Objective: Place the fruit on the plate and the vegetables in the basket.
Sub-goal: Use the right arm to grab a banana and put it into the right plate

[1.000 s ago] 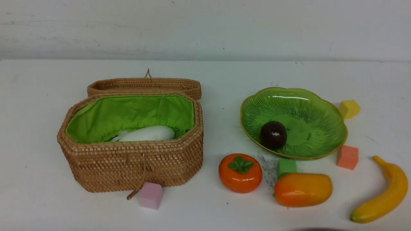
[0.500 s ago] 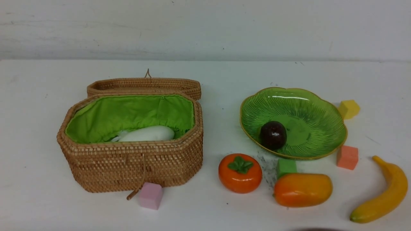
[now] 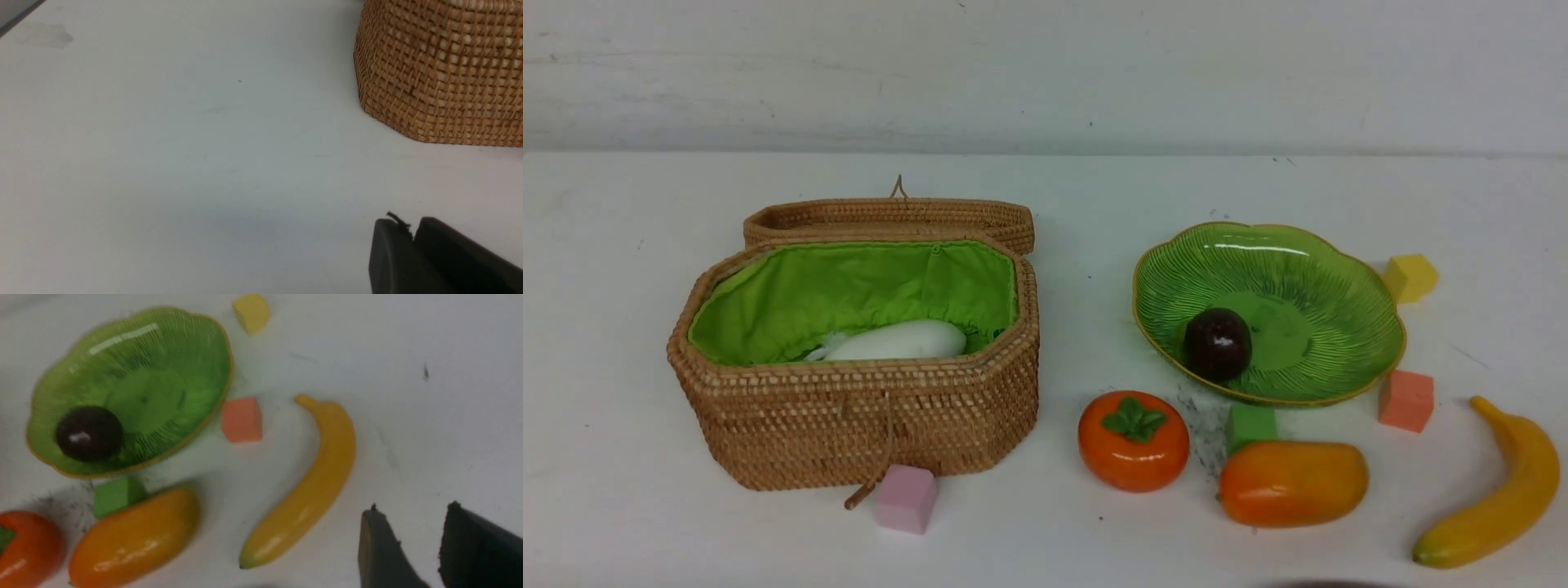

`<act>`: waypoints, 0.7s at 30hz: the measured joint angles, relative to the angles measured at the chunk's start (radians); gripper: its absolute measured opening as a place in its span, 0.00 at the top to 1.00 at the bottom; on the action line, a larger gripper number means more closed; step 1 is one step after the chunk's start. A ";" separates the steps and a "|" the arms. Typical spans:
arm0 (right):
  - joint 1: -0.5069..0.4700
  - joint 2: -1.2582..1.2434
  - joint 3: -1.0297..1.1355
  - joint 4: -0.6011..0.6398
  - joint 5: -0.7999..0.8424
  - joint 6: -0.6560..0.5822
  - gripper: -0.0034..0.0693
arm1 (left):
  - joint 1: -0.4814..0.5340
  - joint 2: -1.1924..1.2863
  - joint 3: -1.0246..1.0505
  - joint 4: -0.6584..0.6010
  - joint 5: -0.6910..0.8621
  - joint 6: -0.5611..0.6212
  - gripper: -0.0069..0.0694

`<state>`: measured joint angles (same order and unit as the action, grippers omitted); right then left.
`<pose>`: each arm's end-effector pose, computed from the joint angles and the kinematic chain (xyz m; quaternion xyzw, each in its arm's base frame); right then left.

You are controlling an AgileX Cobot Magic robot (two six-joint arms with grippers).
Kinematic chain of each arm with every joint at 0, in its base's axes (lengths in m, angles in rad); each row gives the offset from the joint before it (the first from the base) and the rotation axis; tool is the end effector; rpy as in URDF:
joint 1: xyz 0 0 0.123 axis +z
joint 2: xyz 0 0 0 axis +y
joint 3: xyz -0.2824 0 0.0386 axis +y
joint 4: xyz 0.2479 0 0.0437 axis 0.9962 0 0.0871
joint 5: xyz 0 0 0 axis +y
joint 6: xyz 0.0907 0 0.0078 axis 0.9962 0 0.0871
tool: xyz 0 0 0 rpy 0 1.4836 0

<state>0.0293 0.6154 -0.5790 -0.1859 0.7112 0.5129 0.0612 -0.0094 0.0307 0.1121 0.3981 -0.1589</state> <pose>0.1131 -0.0077 0.2973 0.1787 0.8770 0.0350 0.4446 0.0517 0.0071 0.1678 -0.0600 0.8113 0.0193 0.5812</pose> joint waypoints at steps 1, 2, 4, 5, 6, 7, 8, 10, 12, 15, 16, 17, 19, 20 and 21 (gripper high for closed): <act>0.000 0.016 0.000 0.001 0.005 -0.004 0.62 | 0.000 0.000 0.000 0.000 0.000 0.000 0.81; 0.000 0.052 -0.002 0.011 0.018 -0.005 0.62 | 0.000 0.000 0.000 0.000 0.000 0.000 0.81; 0.000 0.098 -0.008 0.022 0.054 0.011 0.62 | 0.000 0.000 0.000 0.000 0.000 0.000 0.80; 0.000 0.124 -0.013 0.026 0.074 0.024 0.62 | 0.000 0.000 0.000 0.000 0.000 0.000 0.80; 0.000 0.168 -0.022 0.028 0.097 0.050 0.62 | 0.000 0.000 0.000 0.000 0.000 0.000 0.80; 0.000 0.192 -0.027 0.028 0.110 0.063 0.62 | 0.000 0.000 0.000 0.000 0.000 0.000 0.80; 0.000 0.249 -0.041 0.026 0.121 0.089 0.62 | 0.000 0.000 0.000 0.000 0.000 0.000 0.80; 0.000 0.325 -0.069 0.029 0.121 0.116 0.61 | 0.000 0.000 0.000 0.000 0.000 0.000 0.79; 0.000 0.408 -0.113 0.045 0.108 0.134 0.60 | 0.000 0.000 0.000 0.000 0.000 0.000 0.79; 0.000 0.520 -0.181 0.069 0.090 0.160 0.56 | 0.000 0.000 0.000 0.000 0.000 0.000 0.79; 0.000 0.559 -0.207 0.075 0.085 0.167 0.54 | 0.000 0.000 0.000 0.000 0.000 0.000 0.79; 0.000 0.596 -0.231 0.075 0.083 0.170 0.52 | 0.000 0.000 0.000 0.000 0.000 0.000 0.79; 0.000 0.632 -0.257 0.075 0.079 0.171 0.49 | 0.000 0.000 0.000 0.000 0.000 0.000 0.78; 0.000 0.666 -0.276 0.075 0.078 0.171 0.47 | 0.000 0.000 0.000 0.000 0.000 0.000 0.78; 0.000 0.699 -0.292 0.075 0.077 0.171 0.45 | 0.000 0.000 0.000 0.000 0.000 0.000 0.78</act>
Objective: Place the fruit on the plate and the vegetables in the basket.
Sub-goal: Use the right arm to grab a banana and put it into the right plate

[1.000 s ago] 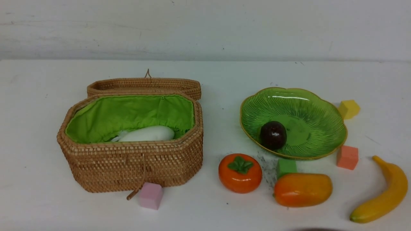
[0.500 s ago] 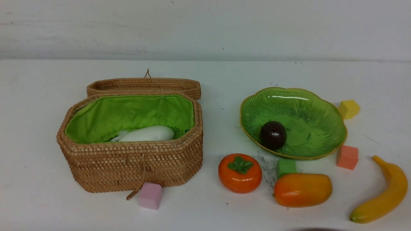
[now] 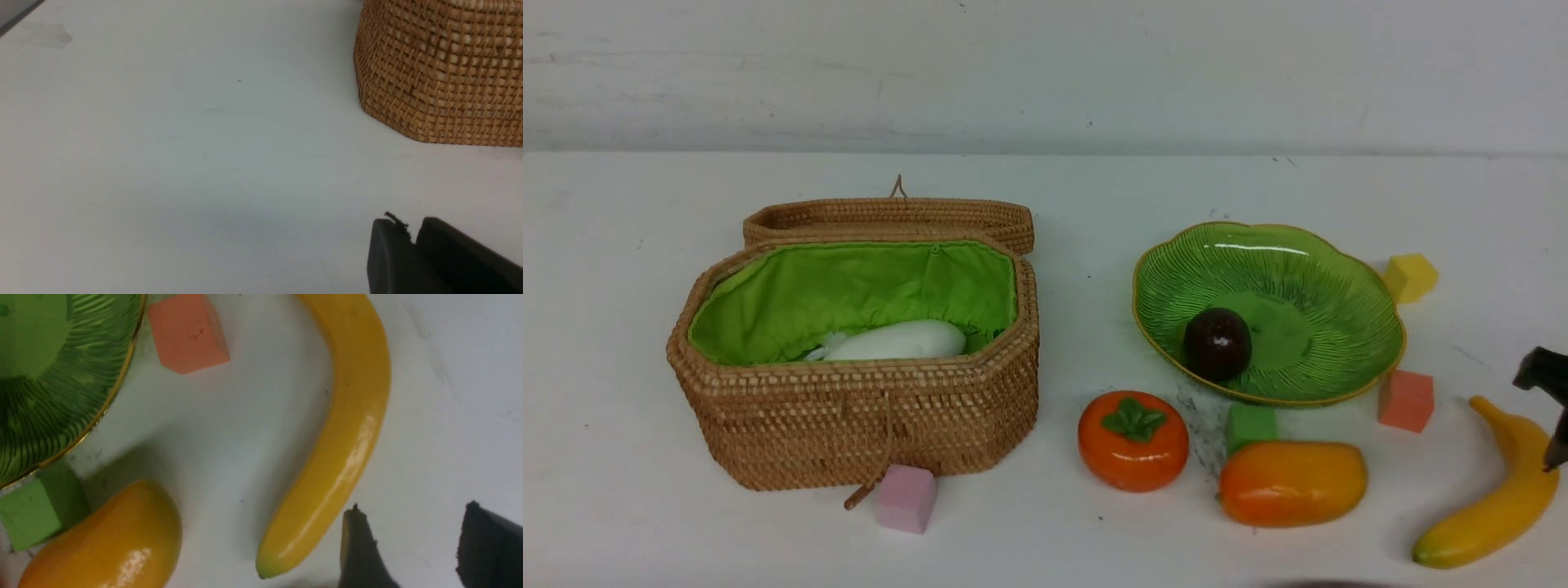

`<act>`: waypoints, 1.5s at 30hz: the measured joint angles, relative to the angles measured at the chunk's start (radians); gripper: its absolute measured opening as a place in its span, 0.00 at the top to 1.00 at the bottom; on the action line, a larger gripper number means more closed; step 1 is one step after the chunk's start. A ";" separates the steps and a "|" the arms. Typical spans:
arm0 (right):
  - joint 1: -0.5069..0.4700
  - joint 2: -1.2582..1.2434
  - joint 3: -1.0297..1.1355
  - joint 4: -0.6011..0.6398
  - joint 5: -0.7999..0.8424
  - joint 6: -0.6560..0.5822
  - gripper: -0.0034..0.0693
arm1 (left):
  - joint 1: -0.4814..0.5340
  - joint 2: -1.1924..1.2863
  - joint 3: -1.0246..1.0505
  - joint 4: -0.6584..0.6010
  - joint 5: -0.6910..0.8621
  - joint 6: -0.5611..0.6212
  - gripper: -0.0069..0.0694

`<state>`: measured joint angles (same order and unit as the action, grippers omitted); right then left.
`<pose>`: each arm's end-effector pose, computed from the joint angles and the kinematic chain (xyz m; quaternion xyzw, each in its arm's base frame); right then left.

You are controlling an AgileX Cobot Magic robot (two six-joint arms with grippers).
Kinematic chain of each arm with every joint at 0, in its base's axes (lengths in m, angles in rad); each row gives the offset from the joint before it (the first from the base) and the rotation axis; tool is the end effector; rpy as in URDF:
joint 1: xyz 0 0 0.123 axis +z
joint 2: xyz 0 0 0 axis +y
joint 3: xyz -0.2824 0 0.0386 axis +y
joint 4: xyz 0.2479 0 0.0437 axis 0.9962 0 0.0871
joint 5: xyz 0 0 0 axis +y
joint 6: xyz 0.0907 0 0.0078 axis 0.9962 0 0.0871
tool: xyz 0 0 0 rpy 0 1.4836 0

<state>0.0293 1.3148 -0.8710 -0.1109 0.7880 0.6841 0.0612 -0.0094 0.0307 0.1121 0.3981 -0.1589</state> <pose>0.2462 0.0001 0.2564 0.2855 0.9337 0.0300 0.2142 0.0517 0.0071 0.1678 -0.0600 0.8113 0.0193 0.5812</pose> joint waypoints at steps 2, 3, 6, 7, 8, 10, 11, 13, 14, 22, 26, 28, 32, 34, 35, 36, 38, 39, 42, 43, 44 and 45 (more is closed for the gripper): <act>-0.001 0.075 -0.031 0.006 -0.002 -0.014 0.42 | 0.000 0.000 0.000 0.000 0.000 0.000 0.78; -0.005 0.099 -0.039 0.012 -0.004 -0.022 0.41 | 0.000 0.000 0.000 0.000 0.000 0.000 0.78; -0.070 0.187 -0.063 0.065 -0.011 -0.071 0.41 | 0.000 0.000 0.000 0.000 0.000 0.000 0.77; -0.094 0.203 -0.066 0.085 -0.015 -0.084 0.41 | 0.000 0.000 0.000 0.000 0.000 0.000 0.77; -0.125 0.221 -0.069 0.111 -0.020 -0.104 0.41 | 0.000 0.000 0.000 0.000 0.000 0.000 0.77; -0.178 0.248 -0.072 0.157 -0.034 -0.156 0.41 | 0.000 0.000 0.000 0.000 0.000 0.000 0.76; -0.196 0.256 -0.072 0.176 -0.042 -0.178 0.41 | 0.000 0.000 0.000 0.000 0.000 0.000 0.76; -0.211 0.266 -0.072 0.215 -0.050 -0.229 0.41 | 0.000 0.000 0.000 0.000 0.000 0.000 0.76; -0.211 0.269 -0.072 0.234 -0.054 -0.248 0.41 | 0.000 0.000 0.000 0.000 0.000 0.000 0.76; -0.211 0.315 -0.074 0.273 -0.143 -0.280 0.41 | 0.000 0.000 0.000 0.000 0.001 0.000 0.75; -0.211 0.388 -0.074 0.260 -0.169 -0.281 0.43 | 0.000 0.000 0.000 0.000 0.001 0.000 0.74; -0.211 0.425 -0.074 0.258 -0.183 -0.281 0.46 | 0.000 0.000 0.000 0.000 0.001 0.000 0.74; -0.211 0.447 -0.085 0.258 -0.199 -0.281 0.50 | 0.000 0.000 0.000 0.000 0.001 0.000 0.74; -0.211 0.447 -0.086 0.258 -0.200 -0.281 0.50 | 0.000 0.000 0.000 0.000 0.001 0.000 0.74; -0.211 0.444 -0.086 0.259 -0.200 -0.283 0.50 | 0.000 0.000 0.000 0.000 0.001 0.000 0.74; -0.211 0.442 -0.086 0.259 -0.200 -0.285 0.50 | 0.000 0.000 0.000 0.000 0.001 0.000 0.74; -0.211 0.423 -0.083 0.261 -0.199 -0.296 0.50 | 0.000 0.000 0.000 0.000 0.001 0.000 0.74; -0.211 0.405 -0.083 0.261 -0.198 -0.303 0.50 | 0.000 0.000 0.000 0.000 0.001 0.000 0.74; -0.211 0.313 -0.083 0.261 -0.201 -0.346 0.50 | 0.000 0.000 0.000 0.000 0.001 0.000 0.73; -0.211 0.287 -0.083 0.261 -0.206 -0.366 0.50 | 0.000 0.000 0.000 0.000 0.001 0.000 0.73; -0.211 0.254 -0.083 0.263 -0.210 -0.388 0.50 | 0.000 0.000 0.000 0.000 0.001 0.000 0.73; -0.211 0.223 -0.085 0.269 -0.212 -0.411 0.50 | 0.000 0.000 0.000 0.000 0.001 0.000 0.73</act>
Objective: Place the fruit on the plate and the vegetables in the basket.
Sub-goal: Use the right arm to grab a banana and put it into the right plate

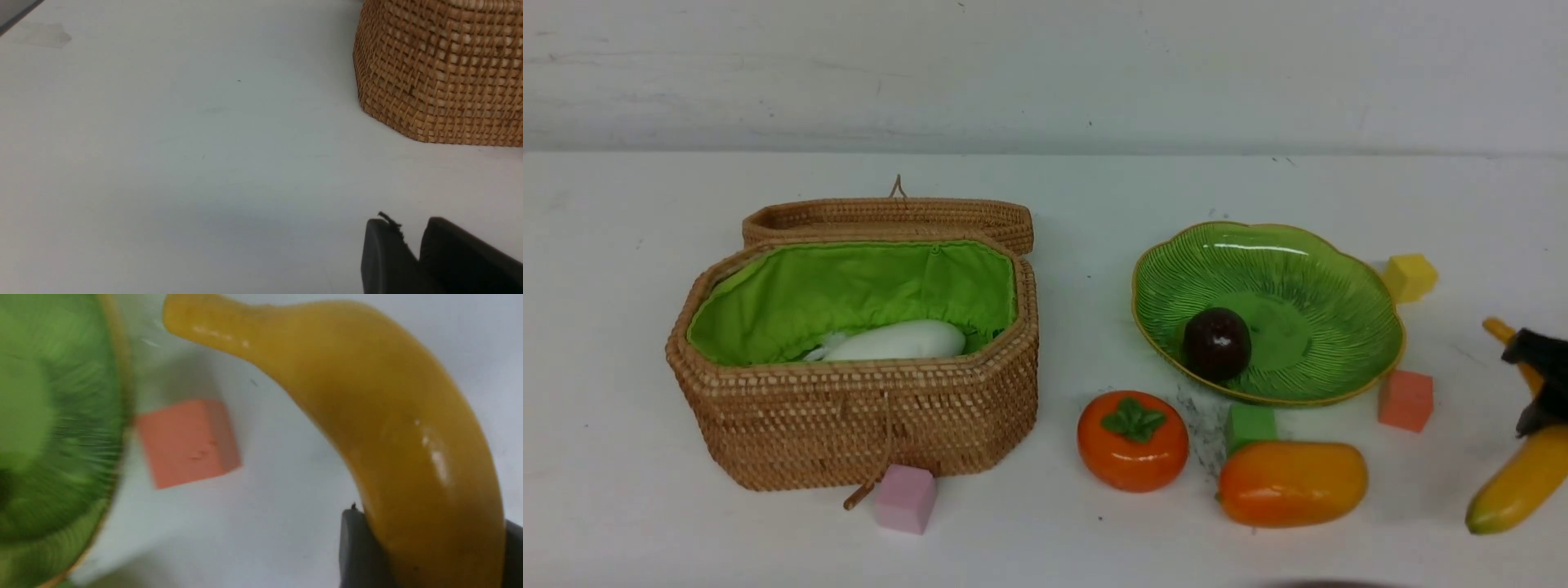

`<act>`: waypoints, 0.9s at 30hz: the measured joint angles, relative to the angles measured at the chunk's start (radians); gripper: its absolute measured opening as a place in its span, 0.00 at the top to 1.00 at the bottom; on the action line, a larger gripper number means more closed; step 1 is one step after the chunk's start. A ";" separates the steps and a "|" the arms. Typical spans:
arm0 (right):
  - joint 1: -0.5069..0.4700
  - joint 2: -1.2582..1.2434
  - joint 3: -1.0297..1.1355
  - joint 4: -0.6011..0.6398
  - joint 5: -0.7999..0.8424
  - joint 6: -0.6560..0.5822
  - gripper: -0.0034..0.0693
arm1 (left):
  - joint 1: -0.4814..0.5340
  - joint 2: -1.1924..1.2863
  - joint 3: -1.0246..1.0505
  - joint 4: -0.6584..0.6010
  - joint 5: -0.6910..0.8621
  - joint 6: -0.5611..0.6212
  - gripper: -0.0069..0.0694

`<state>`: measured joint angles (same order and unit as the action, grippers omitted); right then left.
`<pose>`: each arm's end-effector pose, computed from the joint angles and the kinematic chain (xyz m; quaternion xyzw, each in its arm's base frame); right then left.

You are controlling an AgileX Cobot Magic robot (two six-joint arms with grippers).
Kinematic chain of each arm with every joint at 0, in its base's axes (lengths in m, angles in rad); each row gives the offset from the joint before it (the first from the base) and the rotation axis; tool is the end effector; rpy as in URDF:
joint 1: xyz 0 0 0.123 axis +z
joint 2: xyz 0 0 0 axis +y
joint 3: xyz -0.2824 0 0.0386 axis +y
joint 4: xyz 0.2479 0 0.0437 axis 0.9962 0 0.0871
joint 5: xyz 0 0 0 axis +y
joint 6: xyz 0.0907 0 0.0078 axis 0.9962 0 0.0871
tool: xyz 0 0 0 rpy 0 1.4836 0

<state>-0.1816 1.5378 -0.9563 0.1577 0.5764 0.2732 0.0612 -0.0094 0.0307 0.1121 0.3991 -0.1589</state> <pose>0.3007 -0.0473 0.2275 0.2697 0.9290 0.0692 0.2438 0.0517 0.0071 0.1677 -0.0601 0.8116 0.0193 0.5808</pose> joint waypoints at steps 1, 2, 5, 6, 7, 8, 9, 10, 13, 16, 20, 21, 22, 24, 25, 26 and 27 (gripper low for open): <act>0.000 -0.027 -0.008 0.007 0.002 -0.020 0.50 | 0.000 0.000 0.000 0.000 0.000 0.000 0.73; 0.000 -0.041 -0.016 0.014 0.006 -0.036 0.50 | 0.000 0.000 0.000 0.000 0.000 0.000 0.73; 0.000 -0.079 -0.096 0.070 0.059 -0.134 0.50 | 0.000 0.000 0.000 0.000 0.000 0.000 0.72; 0.000 -0.079 -0.129 0.093 0.083 -0.163 0.50 | 0.000 0.000 0.000 0.000 0.000 0.000 0.72; 0.000 -0.078 -0.157 0.111 0.102 -0.185 0.50 | 0.000 0.000 0.000 0.000 0.000 0.000 0.72; 0.000 -0.072 -0.192 0.135 0.123 -0.210 0.50 | 0.000 0.000 0.000 0.000 0.000 0.000 0.72; 0.000 -0.071 -0.199 0.140 0.127 -0.215 0.50 | 0.000 0.000 0.000 0.000 0.000 0.000 0.72; 0.000 -0.055 -0.245 0.175 0.146 -0.243 0.50 | 0.000 0.000 0.000 0.000 0.000 0.000 0.71; 0.010 0.011 -0.331 0.241 0.159 -0.285 0.50 | 0.000 0.000 0.000 0.000 0.000 0.000 0.71; 0.054 0.084 -0.394 0.255 0.165 -0.315 0.50 | 0.000 0.000 0.000 0.000 0.000 0.000 0.71; 0.141 0.200 -0.498 0.229 0.179 -0.337 0.50 | 0.000 0.000 0.000 0.000 0.000 0.000 0.70; 0.175 0.262 -0.558 0.201 0.197 -0.333 0.50 | 0.000 0.000 0.000 0.000 0.000 0.000 0.70; 0.191 0.302 -0.598 0.183 0.216 -0.319 0.50 | 0.000 0.000 0.000 0.000 0.000 0.000 0.70; 0.214 0.378 -0.671 0.150 0.260 -0.281 0.50 | 0.000 0.000 0.000 0.000 0.000 0.000 0.69; 0.221 0.399 -0.690 0.142 0.273 -0.264 0.50 | 0.000 0.000 0.000 0.000 0.000 0.000 0.69; 0.224 0.418 -0.702 0.140 0.279 -0.256 0.50 | 0.000 0.000 0.000 0.000 0.000 0.000 0.69; 0.234 0.462 -0.744 0.121 0.287 -0.233 0.50 | 0.000 0.000 0.000 0.000 0.000 0.000 0.69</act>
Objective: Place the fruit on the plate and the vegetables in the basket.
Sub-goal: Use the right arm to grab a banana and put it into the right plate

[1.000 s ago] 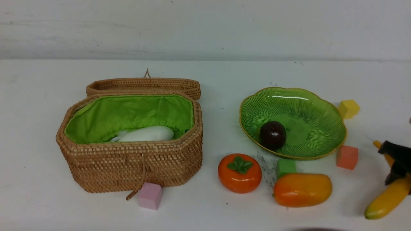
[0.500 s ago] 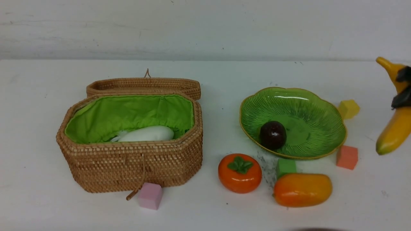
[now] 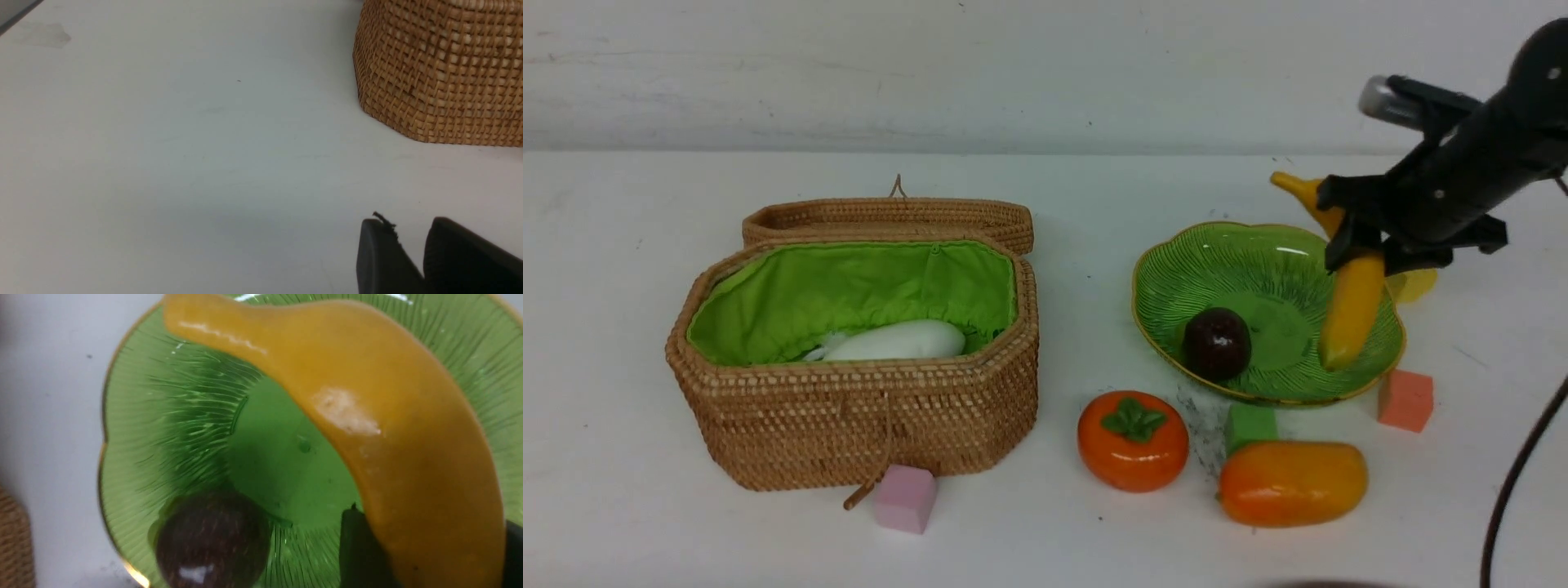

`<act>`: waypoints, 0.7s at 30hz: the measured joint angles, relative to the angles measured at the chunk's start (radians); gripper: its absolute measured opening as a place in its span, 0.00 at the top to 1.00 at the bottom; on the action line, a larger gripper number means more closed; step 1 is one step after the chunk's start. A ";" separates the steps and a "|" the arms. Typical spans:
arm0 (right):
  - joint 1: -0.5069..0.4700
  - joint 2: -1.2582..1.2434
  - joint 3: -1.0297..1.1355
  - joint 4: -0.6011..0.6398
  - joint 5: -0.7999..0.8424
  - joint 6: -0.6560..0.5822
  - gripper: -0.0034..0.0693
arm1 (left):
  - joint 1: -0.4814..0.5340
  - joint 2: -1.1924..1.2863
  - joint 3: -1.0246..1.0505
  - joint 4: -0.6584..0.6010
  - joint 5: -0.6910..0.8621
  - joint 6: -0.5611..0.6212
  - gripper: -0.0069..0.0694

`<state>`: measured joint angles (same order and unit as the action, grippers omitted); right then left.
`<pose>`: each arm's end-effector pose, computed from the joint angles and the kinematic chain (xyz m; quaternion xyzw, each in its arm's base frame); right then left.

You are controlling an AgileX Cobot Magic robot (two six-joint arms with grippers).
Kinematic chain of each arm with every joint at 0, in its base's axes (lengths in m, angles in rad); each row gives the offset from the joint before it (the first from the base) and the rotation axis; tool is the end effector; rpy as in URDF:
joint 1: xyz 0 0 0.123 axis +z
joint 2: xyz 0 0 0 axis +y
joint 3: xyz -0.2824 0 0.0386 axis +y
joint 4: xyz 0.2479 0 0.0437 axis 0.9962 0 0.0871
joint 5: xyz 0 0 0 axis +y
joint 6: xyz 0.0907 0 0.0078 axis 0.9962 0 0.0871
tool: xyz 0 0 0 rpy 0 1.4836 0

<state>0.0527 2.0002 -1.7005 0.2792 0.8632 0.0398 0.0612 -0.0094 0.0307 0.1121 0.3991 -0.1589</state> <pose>0.4445 0.0426 0.2547 0.0556 0.9605 0.1358 0.2366 0.0517 0.0071 0.1677 -0.0601 0.8116 0.0193 0.5808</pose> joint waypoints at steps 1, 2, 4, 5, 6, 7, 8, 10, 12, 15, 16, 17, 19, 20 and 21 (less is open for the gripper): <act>0.002 0.013 -0.010 -0.003 -0.002 0.005 0.50 | 0.000 0.000 0.000 0.000 0.000 0.000 0.69; 0.004 0.033 -0.022 -0.008 -0.008 0.011 0.50 | 0.000 0.000 0.000 0.000 0.000 0.000 0.69; 0.007 0.064 -0.034 -0.022 -0.017 0.019 0.50 | 0.000 0.000 0.000 0.000 0.000 0.000 0.69; 0.007 0.074 -0.035 -0.028 -0.017 0.021 0.50 | 0.000 0.000 0.000 0.000 0.000 0.000 0.68; 0.006 0.084 -0.036 -0.038 -0.017 0.022 0.50 | 0.000 0.000 0.000 0.000 0.000 0.000 0.68; 0.005 0.090 -0.036 -0.048 -0.018 0.027 0.50 | 0.000 0.000 0.000 0.000 0.000 0.000 0.68; 0.005 0.097 -0.036 -0.056 -0.021 0.034 0.50 | 0.000 0.000 0.000 0.000 0.000 0.000 0.68; 0.005 0.107 -0.037 -0.072 -0.031 0.049 0.50 | 0.000 0.000 0.000 0.000 0.000 0.000 0.68; 0.005 0.119 -0.037 -0.092 -0.051 0.059 0.50 | 0.000 0.000 0.000 0.000 0.000 0.000 0.68; 0.004 0.136 -0.038 -0.112 -0.068 0.071 0.50 | 0.000 0.000 0.000 0.000 0.000 0.000 0.68; 0.004 0.140 -0.038 -0.116 -0.069 0.080 0.49 | 0.000 0.000 0.000 0.000 0.000 0.000 0.68; 0.004 0.144 -0.038 -0.120 -0.069 0.095 0.48 | 0.000 0.000 0.000 0.000 0.000 0.000 0.68; 0.004 0.145 -0.038 -0.126 -0.069 0.115 0.42 | 0.000 0.000 0.000 0.000 0.000 0.000 0.68; 0.004 0.145 -0.038 -0.130 -0.069 0.124 0.39 | 0.000 0.000 0.000 0.000 0.000 0.000 0.68; 0.004 0.145 -0.038 -0.137 -0.069 0.133 0.32 | 0.000 0.000 0.000 0.000 0.000 0.000 0.68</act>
<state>0.0566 2.1457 -1.7389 0.1420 0.7938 0.1732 0.0612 -0.0094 0.0307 0.1121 0.3991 -0.1589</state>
